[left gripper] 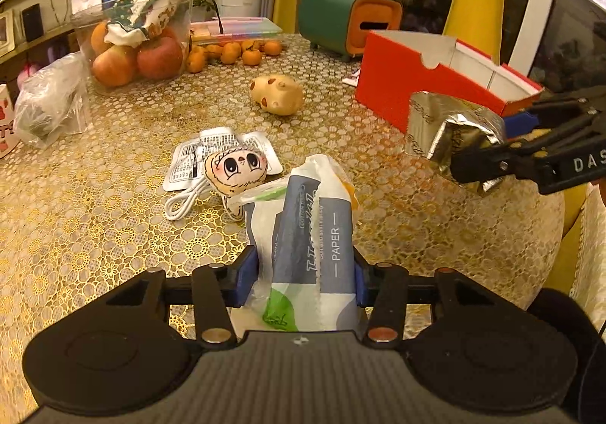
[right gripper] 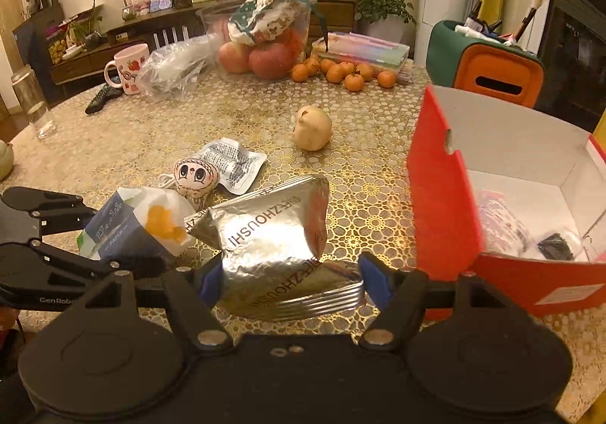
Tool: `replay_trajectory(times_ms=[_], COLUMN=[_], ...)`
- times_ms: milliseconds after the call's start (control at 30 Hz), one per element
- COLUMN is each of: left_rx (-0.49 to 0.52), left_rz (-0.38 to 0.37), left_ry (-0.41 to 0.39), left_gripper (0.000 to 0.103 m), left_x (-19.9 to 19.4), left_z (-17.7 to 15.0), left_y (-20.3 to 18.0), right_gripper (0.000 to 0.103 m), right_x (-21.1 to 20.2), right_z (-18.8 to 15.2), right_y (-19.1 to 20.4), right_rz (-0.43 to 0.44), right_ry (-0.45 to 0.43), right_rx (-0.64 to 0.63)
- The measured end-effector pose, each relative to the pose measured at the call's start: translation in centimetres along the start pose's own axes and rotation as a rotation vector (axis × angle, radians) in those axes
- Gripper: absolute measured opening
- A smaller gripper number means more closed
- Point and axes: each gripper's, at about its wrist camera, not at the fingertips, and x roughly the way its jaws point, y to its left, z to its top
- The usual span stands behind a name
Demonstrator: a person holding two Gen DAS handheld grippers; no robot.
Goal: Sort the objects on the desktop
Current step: 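Carry the tissue pack and foil pouch together over the red box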
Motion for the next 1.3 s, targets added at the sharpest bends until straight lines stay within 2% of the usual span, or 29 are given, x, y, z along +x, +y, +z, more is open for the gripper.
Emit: replay_trajectory(times_ms=[300, 433, 767, 1300], left_rx=[-0.029, -0.035, 0.006, 0.088], left_rz=[0.016, -0.003, -0.007, -0.038], left_ry=[-0.037, -0.056, -0.087, -0.141], left_gripper=[0.048, 0.048, 0.048, 0.048], left_x=[-2.1, -2.9, -4.1, -1.9], left_z=[1.2, 2.0, 5.3, 11.8], left_y=[-2.5, -3.8, -8.4, -16.1], right_gripper=[0.072, 0.072, 0.072, 0.072], right_x=[-3.2, -4.5, -7.2, -9.6], right_z=[-0.8, -1.1, -1.2, -0.8], right_y=[-1.2, -2.2, -4.9, -12.2], right_rz=[0.005, 0.006, -0.016, -0.129], right_ry=[-0.024, -0.042, -0.079, -0.134], right_rx=[0.018, 0.035, 0.076, 0.16])
